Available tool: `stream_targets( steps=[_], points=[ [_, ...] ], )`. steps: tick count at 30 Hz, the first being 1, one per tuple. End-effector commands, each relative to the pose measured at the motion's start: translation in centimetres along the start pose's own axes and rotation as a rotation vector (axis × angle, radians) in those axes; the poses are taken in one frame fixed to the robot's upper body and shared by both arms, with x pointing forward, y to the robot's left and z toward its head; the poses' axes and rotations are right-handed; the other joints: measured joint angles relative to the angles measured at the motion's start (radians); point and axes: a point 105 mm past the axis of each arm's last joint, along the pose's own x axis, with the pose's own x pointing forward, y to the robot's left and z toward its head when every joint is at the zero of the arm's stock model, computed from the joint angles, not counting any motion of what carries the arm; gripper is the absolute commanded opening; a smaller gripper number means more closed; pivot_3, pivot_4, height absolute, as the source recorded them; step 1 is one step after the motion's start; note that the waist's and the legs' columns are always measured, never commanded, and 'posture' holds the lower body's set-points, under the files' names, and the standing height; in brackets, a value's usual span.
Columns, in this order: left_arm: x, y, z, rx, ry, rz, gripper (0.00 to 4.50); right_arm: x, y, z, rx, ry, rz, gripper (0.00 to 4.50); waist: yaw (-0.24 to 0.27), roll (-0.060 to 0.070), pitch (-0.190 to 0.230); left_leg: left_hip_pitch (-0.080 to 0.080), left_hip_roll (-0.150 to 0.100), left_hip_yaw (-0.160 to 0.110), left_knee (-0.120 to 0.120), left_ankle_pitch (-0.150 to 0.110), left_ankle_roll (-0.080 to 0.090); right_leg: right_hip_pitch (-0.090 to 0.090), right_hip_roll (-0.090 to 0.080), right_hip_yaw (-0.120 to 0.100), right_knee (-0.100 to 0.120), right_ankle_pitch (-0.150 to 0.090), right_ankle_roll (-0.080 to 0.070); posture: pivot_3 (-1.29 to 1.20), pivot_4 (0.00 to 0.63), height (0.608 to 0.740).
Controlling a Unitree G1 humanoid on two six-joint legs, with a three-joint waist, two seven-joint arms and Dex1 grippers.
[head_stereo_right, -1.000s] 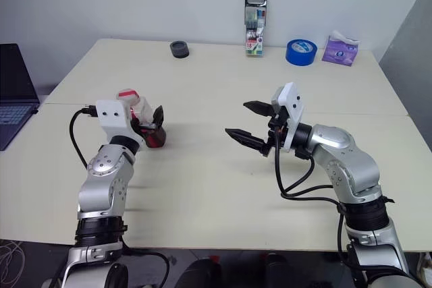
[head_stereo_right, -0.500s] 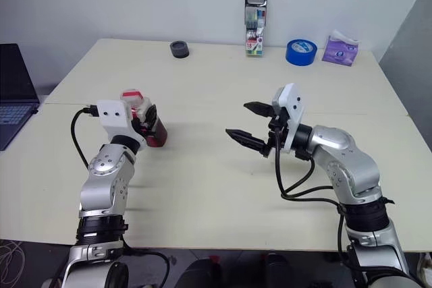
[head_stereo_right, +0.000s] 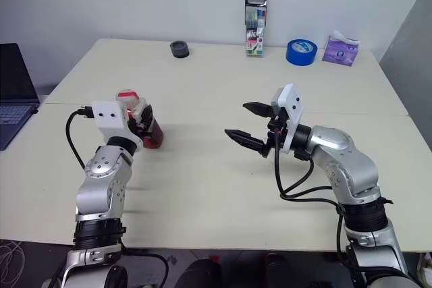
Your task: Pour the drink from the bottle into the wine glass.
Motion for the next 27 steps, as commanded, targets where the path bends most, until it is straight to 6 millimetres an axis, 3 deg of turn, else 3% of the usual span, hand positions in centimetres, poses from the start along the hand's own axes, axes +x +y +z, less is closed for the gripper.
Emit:
stream_targets(
  steps=[1,10,17,22,27],
  points=[
    [-0.1,0.6,2.2,0.025,-0.072,0.019,1.74,0.2,0.2,1.1,-0.044,-0.032,0.012,4.50,0.000,0.000,0.000,0.000,0.000,0.000,0.000,0.000,0.000,0.000,0.000,0.000,0.000,0.000,0.000,0.00,0.150,0.740],
    [-0.4,0.7,2.7,0.022,-0.072,0.020,1.74,0.3,0.4,1.2,-0.048,-0.035,0.009,4.50,0.000,0.000,0.000,0.000,0.000,0.000,0.000,0.000,0.000,0.000,0.000,0.000,0.000,0.000,0.000,0.00,0.150,0.740],
    [-0.5,-0.6,4.3,0.029,-0.072,-0.115,1.74,0.9,0.3,1.3,-0.052,-0.049,0.003,4.50,0.000,0.000,0.000,0.000,0.000,0.000,0.000,0.001,-0.001,0.000,0.000,0.000,0.000,0.000,0.000,0.00,0.150,0.740],
    [-0.3,-2.4,5.0,0.063,-0.073,-0.259,1.74,1.4,-0.3,1.0,-0.081,-0.039,-0.022,4.50,0.000,0.000,0.000,0.000,0.000,0.000,0.000,0.001,-0.002,0.000,0.000,0.000,0.000,0.000,0.000,0.00,0.150,0.740],
    [-0.9,-6.1,5.7,0.055,-0.082,-0.486,1.74,2.4,-0.6,2.2,-0.078,-0.070,-0.033,4.50,0.000,0.000,0.000,0.000,0.000,0.000,0.000,0.002,-0.003,0.000,0.000,0.000,0.000,0.000,0.000,0.00,0.150,0.740]
  ],
)
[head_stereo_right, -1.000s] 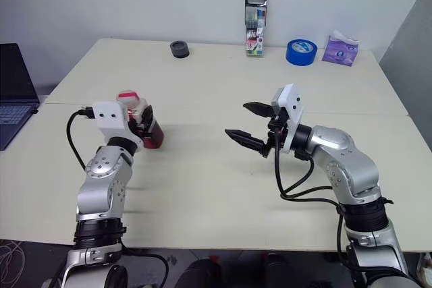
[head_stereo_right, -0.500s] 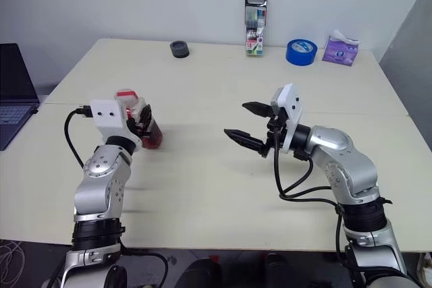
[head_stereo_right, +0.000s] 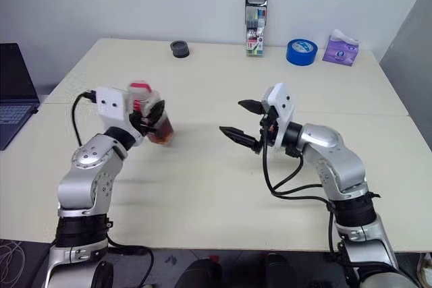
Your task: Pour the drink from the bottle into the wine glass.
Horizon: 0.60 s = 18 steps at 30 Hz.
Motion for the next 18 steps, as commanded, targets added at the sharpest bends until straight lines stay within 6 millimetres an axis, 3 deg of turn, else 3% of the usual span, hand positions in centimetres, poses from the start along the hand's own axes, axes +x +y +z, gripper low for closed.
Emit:
stream_targets(
  steps=[1,7,13,18],
  points=[
    [0.2,-2.8,3.1,0.036,-0.093,-0.172,1.74,0.6,0.2,2.4,-0.034,-0.069,0.007,4.50,-0.001,0.000,0.000,0.000,0.000,0.000,0.000,0.000,0.000,0.000,0.000,0.000,0.000,0.000,0.000,0.00,0.150,0.740],
    [-1.2,-7.4,3.6,-0.002,-0.098,-0.520,1.74,1.6,1.4,3.8,0.017,-0.104,0.063,4.50,-0.008,0.000,0.000,0.000,0.000,0.000,0.000,0.000,0.000,0.000,0.000,0.000,0.000,0.000,0.000,0.00,0.150,0.740],
    [-2.0,-9.1,3.5,-0.007,-0.094,-0.692,1.74,2.6,2.5,4.3,0.056,-0.118,0.103,4.50,-0.010,0.001,0.000,0.000,0.000,0.000,0.000,-0.001,0.001,0.000,0.000,0.000,0.000,0.000,0.000,0.00,0.150,0.740],
    [-2.0,-9.5,3.6,0.006,-0.094,-0.735,1.74,2.8,3.7,4.9,0.099,-0.132,0.151,4.50,-0.010,0.001,0.001,0.000,0.000,0.000,0.000,-0.001,0.002,0.000,0.000,0.000,0.000,0.000,0.000,0.00,0.150,0.740]
  ],
)
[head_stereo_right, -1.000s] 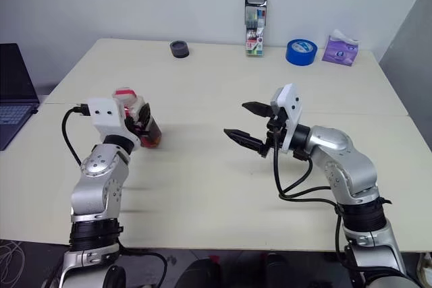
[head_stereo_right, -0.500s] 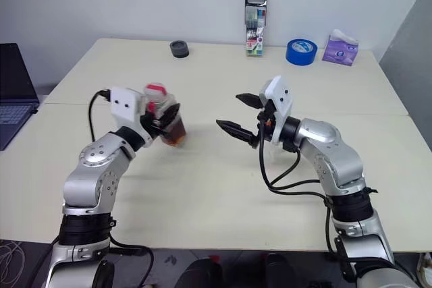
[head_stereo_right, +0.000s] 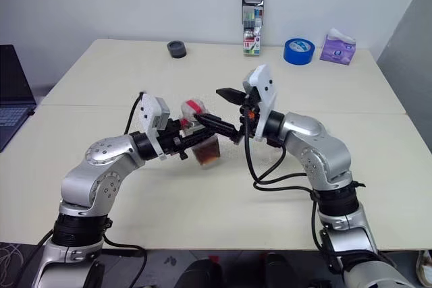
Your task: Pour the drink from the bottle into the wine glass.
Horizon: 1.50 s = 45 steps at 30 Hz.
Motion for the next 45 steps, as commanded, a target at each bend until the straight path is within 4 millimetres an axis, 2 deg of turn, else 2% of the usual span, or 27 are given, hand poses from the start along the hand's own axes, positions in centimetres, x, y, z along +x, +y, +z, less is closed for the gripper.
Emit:
stream_targets(
  steps=[1,8,13,18,23,31,36,38,41,43,45],
  points=[
    [0.4,-0.4,2.0,0.059,-0.056,-0.045,1.74,0.2,1.5,1.8,-0.021,-0.046,0.058,4.50,0.000,0.000,0.000,0.000,0.000,0.000,0.000,0.000,0.000,0.000,0.000,0.000,0.000,0.000,0.000,0.00,0.150,0.740],
    [1.0,-1.1,2.1,0.050,-0.073,-0.077,1.74,0.3,2.8,0.8,-0.056,-0.021,0.103,4.50,0.000,0.000,0.000,0.000,0.000,0.000,0.000,-0.001,0.001,0.000,0.000,0.000,0.000,0.000,0.000,0.00,0.150,0.740],
    [1.1,-1.5,1.9,0.048,-0.072,-0.092,1.74,0.6,2.3,0.5,-0.065,-0.025,0.078,4.50,-0.001,0.000,0.000,0.000,0.000,0.000,0.000,-0.001,0.001,0.000,0.000,0.000,0.000,0.000,0.000,0.00,0.150,0.740],
    [1.1,-1.5,1.8,0.050,-0.069,-0.091,1.74,0.8,1.4,1.1,-0.076,-0.060,0.034,4.50,-0.001,0.000,0.000,0.000,0.000,0.000,0.000,-0.001,0.001,0.000,0.000,0.000,0.000,0.000,0.000,0.00,0.150,0.740],
    [1.1,-1.5,1.7,0.043,-0.071,-0.081,1.74,0.7,1.4,0.9,-0.081,-0.052,0.040,4.50,-0.001,0.000,0.000,0.000,0.000,0.000,0.000,0.000,0.000,0.000,0.000,0.000,0.000,0.000,0.000,0.00,0.150,0.740],
    [1.0,-1.2,1.9,0.036,-0.083,-0.059,1.74,0.7,1.4,0.6,-0.082,-0.042,0.042,1.81,-0.001,0.000,0.000,0.000,0.000,0.000,0.000,0.000,0.001,0.000,0.000,0.000,0.000,0.000,0.000,0.00,0.150,0.740],
    [0.7,-1.5,2.0,0.047,-0.079,-0.066,1.74,0.5,1.7,-0.1,-0.109,-0.009,0.084,1.82,-0.001,0.000,0.000,0.000,0.000,0.000,0.000,-0.001,0.001,0.000,0.000,0.000,0.000,0.000,0.000,0.00,0.150,0.740],
    [0.6,-2.5,2.4,0.055,-0.080,-0.123,1.74,0.1,2.1,-0.1,-0.130,0.015,0.186,1.82,-0.001,0.000,0.000,0.000,0.000,0.000,0.000,-0.001,0.001,0.000,0.000,0.000,0.000,0.000,0.000,0.00,0.150,0.740],
    [-0.1,-5.2,3.0,0.070,-0.077,-0.274,1.74,-0.7,2.6,0.6,-0.164,0.059,0.420,1.82,-0.002,0.001,0.001,0.000,0.000,0.000,0.000,-0.001,0.002,0.000,0.000,0.000,0.000,0.000,0.000,0.00,0.150,0.740],
    [-0.7,-6.9,3.1,0.068,-0.066,-0.368,1.74,-0.9,2.2,0.5,-0.198,0.115,0.548,1.82,-0.007,0.003,0.002,0.000,0.000,0.000,0.000,-0.001,0.002,0.000,0.000,0.000,0.000,0.000,0.000,0.00,0.150,0.740],
    [-1.0,-7.6,3.4,0.060,-0.068,-0.411,1.74,-0.8,1.3,0.0,-0.235,0.170,0.609,1.82,-0.005,0.003,0.002,0.002,0.000,0.000,-0.001,-0.001,0.002,0.000,0.001,0.000,0.000,0.000,0.000,0.00,0.150,0.740]
  ],
)
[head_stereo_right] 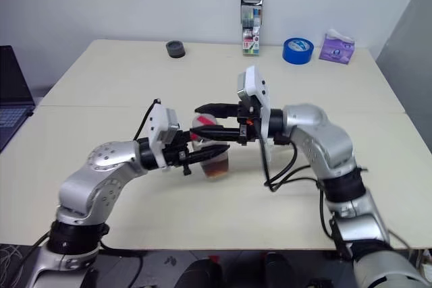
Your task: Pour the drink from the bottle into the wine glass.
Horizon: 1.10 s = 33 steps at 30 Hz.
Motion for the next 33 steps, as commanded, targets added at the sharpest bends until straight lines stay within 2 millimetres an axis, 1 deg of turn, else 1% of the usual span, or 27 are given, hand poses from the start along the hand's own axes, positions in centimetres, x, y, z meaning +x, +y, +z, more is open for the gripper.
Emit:
stream_targets(
  steps=[1,3,5,6,7,9,10,11,12,14,16,17,18,20,22,24,26,33],
  points=[
    [0.3,-2.9,2.7,0.035,-0.087,-0.169,1.74,-0.7,-1.1,-1.1,-0.062,0.098,0.089,1.82,0.001,0.000,0.000,0.000,0.000,-0.001,0.000,0.000,0.000,0.000,0.000,0.000,0.000,0.000,0.000,0.00,0.150,0.740],
    [0.3,-3.0,2.9,0.033,-0.088,-0.171,1.74,-1.0,-1.7,-1.3,-0.066,0.116,0.107,1.82,0.002,0.000,0.000,0.000,0.000,0.000,0.000,0.000,0.000,0.000,0.000,0.000,0.000,0.000,0.000,0.00,0.150,0.740],
    [0.1,-2.1,2.8,0.037,-0.084,-0.124,1.74,-2.1,-2.3,-0.5,-0.012,0.103,0.070,2.58,0.004,0.001,0.000,-0.001,0.000,0.000,0.001,0.000,0.000,0.000,0.000,0.000,0.000,0.000,0.000,0.00,0.150,0.740],
    [0.1,-1.4,2.5,0.040,-0.083,-0.086,1.74,-2.9,-2.4,-0.3,0.012,0.108,0.047,2.85,0.006,0.001,0.000,-0.001,0.000,0.000,0.001,0.000,0.000,0.000,0.000,0.000,0.000,0.000,0.000,0.00,0.150,0.740],
    [0.0,-0.8,2.1,0.041,-0.077,-0.048,1.74,-3.9,-2.2,-0.2,0.040,0.120,0.023,3.24,0.012,0.000,0.001,-0.002,0.000,-0.001,0.001,0.000,-0.001,0.000,-0.001,0.000,-0.001,0.000,0.000,0.00,0.150,0.740],
    [-0.3,-0.2,1.5,0.035,-0.074,-0.004,1.74,-5.2,-1.4,-0.1,0.086,0.139,-0.010,3.90,0.025,0.000,0.001,-0.003,-0.001,-0.001,0.002,0.000,-0.001,0.000,-0.002,-0.001,-0.002,0.000,0.000,0.00,0.150,0.740],
    [-0.3,-0.1,1.4,0.026,-0.080,0.012,1.74,-5.7,-0.7,0.0,0.099,0.144,-0.021,4.29,0.031,0.000,0.001,-0.004,-0.001,-0.001,0.002,0.001,-0.002,0.000,-0.002,-0.001,-0.003,0.000,0.000,0.00,0.150,0.740],
    [-0.3,0.0,1.3,0.022,-0.085,0.022,1.74,-5.9,0.0,0.1,0.113,0.137,-0.049,4.47,0.033,0.000,0.001,-0.004,-0.001,-0.001,0.002,0.001,-0.002,0.000,-0.002,-0.001,-0.004,0.000,0.000,0.00,0.150,0.740],
    [-0.3,0.0,1.2,0.020,-0.088,0.027,1.74,-6.0,0.6,0.2,0.123,0.133,-0.069,4.47,0.032,0.000,0.001,-0.004,-0.001,-0.001,0.002,0.001,-0.002,0.000,-0.002,-0.001,-0.005,0.000,0.000,0.00,0.150,0.740],
    [-0.2,0.1,1.2,0.016,-0.097,0.040,1.74,-5.5,1.4,0.5,0.134,0.086,-0.146,4.47,0.026,0.001,0.002,-0.004,-0.001,0.000,0.000,0.000,-0.001,-0.001,-0.002,-0.001,-0.005,0.000,0.000,0.00,0.150,0.740],
    [0.0,0.2,1.0,0.015,-0.100,0.045,1.74,-4.4,2.3,0.8,0.128,0.036,-0.206,4.47,0.022,0.001,0.002,-0.003,0.000,0.000,0.000,0.000,0.000,-0.001,-0.002,0.000,-0.003,0.000,0.000,0.00,0.150,0.740],
    [0.1,0.3,1.0,0.015,-0.100,0.045,1.74,-3.7,2.4,0.8,0.099,0.017,-0.256,4.47,0.020,0.001,0.002,-0.003,0.000,0.000,0.000,0.000,0.000,-0.001,-0.001,0.000,-0.002,0.000,0.000,0.00,0.150,0.740],
    [0.1,0.3,0.9,0.015,-0.101,0.045,1.74,-3.3,2.5,0.9,0.079,0.003,-0.293,4.47,0.019,0.001,0.002,-0.002,0.001,-0.001,-0.001,0.000,0.000,-0.001,0.000,0.000,-0.001,0.000,0.000,0.00,0.150,0.740],
    [0.4,0.4,0.9,0.016,-0.100,0.043,1.74,-2.3,1.6,0.8,0.034,-0.037,-0.432,4.47,0.017,0.001,0.002,-0.002,0.001,-0.001,-0.001,0.000,0.000,-0.001,0.000,0.000,0.000,0.000,0.000,0.00,0.150,0.740],
    [0.6,0.4,0.8,0.016,-0.098,0.037,1.74,-1.6,1.3,0.8,0.025,-0.070,-0.501,4.47,0.017,0.001,0.002,-0.001,0.000,-0.001,0.001,0.000,0.000,-0.001,0.000,0.000,0.001,0.000,0.000,0.00,0.150,0.740],
    [0.8,0.4,0.8,0.015,-0.096,0.025,1.74,-1.1,1.3,0.9,0.022,-0.090,-0.524,4.47,0.017,0.001,0.002,-0.002,-0.001,-0.001,0.002,0.000,-0.001,0.000,0.000,0.000,0.001,0.000,0.000,0.00,0.150,0.740],
    [0.9,0.4,0.8,0.020,-0.091,0.019,1.74,-1.0,1.1,1.0,0.029,-0.103,-0.539,4.47,0.017,0.001,0.002,-0.002,-0.001,-0.001,0.002,0.001,-0.003,0.000,-0.001,0.000,0.000,0.000,0.000,0.00,0.150,0.740],
    [0.9,0.6,0.8,0.030,-0.080,0.008,1.74,-1.0,1.7,0.5,0.044,-0.086,-0.496,4.47,0.016,0.001,0.002,-0.002,-0.001,-0.001,0.001,0.001,-0.001,0.000,0.000,0.000,0.000,0.000,0.000,0.00,0.150,0.740]
  ],
)
